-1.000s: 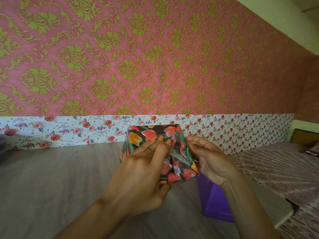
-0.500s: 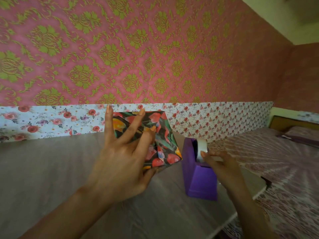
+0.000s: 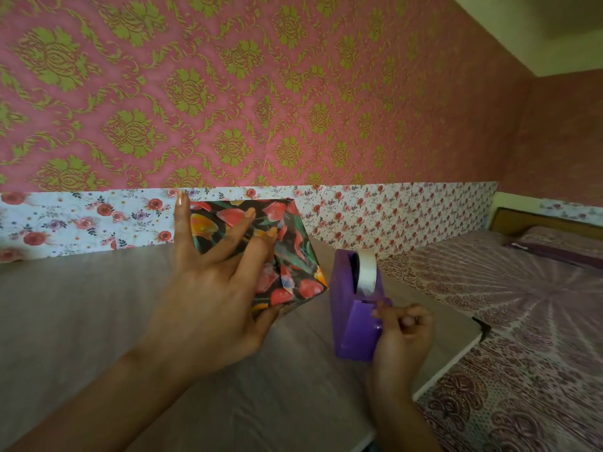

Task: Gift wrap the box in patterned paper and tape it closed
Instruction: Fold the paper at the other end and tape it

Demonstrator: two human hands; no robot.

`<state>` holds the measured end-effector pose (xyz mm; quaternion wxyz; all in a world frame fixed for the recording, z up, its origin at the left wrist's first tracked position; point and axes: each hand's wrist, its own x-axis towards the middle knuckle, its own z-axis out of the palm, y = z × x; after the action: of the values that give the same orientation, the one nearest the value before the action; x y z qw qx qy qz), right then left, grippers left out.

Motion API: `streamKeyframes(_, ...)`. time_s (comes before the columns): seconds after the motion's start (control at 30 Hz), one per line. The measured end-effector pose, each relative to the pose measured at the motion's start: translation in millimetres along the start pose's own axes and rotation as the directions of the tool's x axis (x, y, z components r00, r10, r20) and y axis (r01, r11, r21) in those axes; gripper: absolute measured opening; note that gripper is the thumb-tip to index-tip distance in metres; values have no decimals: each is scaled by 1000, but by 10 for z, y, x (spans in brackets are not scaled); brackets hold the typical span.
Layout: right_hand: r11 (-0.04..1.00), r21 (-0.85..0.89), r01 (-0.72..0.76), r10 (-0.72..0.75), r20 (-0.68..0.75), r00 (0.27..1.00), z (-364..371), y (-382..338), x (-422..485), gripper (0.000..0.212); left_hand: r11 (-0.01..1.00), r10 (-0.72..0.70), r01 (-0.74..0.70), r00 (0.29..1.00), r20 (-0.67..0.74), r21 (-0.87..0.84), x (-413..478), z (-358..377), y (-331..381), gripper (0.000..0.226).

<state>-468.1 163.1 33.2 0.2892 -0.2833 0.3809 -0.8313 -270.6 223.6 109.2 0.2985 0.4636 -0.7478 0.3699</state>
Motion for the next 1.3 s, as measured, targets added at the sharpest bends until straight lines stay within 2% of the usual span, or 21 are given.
streamKeyframes(0.3, 988, -120, -92, 103, 87, 991, -202, 29, -30, 19, 999, -27, 26, 999, 21, 38, -2, -8, 11, 64)
streamKeyframes(0.57, 933, 31, -360, 360, 10, 933, -135, 41, -65, 27, 999, -21, 20, 1000, 21, 28, -8, -14, 23, 66)
streamKeyframes(0.67, 957, 103, -270, 273, -16, 962, -173, 98, -165, 32, 1000, -4, 3, 1000, 18, 10, -5, -12, 30, 62)
streamKeyframes(0.77, 992, 114, -60, 59, 11, 998, -194, 74, -306, 33, 1000, 6, -5, 1000, 26, -26, 0, -22, 42, 53)
streamKeyframes(0.9, 985, 116, 131, -155, 234, 960, -7, -234, -331, 21, 997, 29, -22, 997, 77, -79, -1, -39, 18, 51)
streamKeyframes(0.97, 971, 172, 167, -220, 364, 905, 183, -500, -254, 17, 995, 40, -31, 994, 102, -97, 0, -44, -3, 52)
streamKeyframes(1.03, 955, 214, 203, -289, 533, 796, 451, -782, -162, 17, 994, 60, -51, 993, 99, -96, -9, -43, -11, 52)
streamKeyframes(1.07, 951, 215, 220, -307, 629, 714, 594, -892, -104, 17, 993, 75, -66, 993, 90, -98, -9, -45, -14, 52)
streamKeyframes(1.17, 940, 165, 298, -278, 878, 389, 1026, -1088, 60, 16, 988, 119, -111, 991, 64, -110, -21, -22, -29, 46)
streamKeyframes(1.3, 940, 48, 338, -71, 996, 56, 1455, -1151, 112, 21, 982, 164, -162, 986, 16, -99, -54, 40, -33, 40)
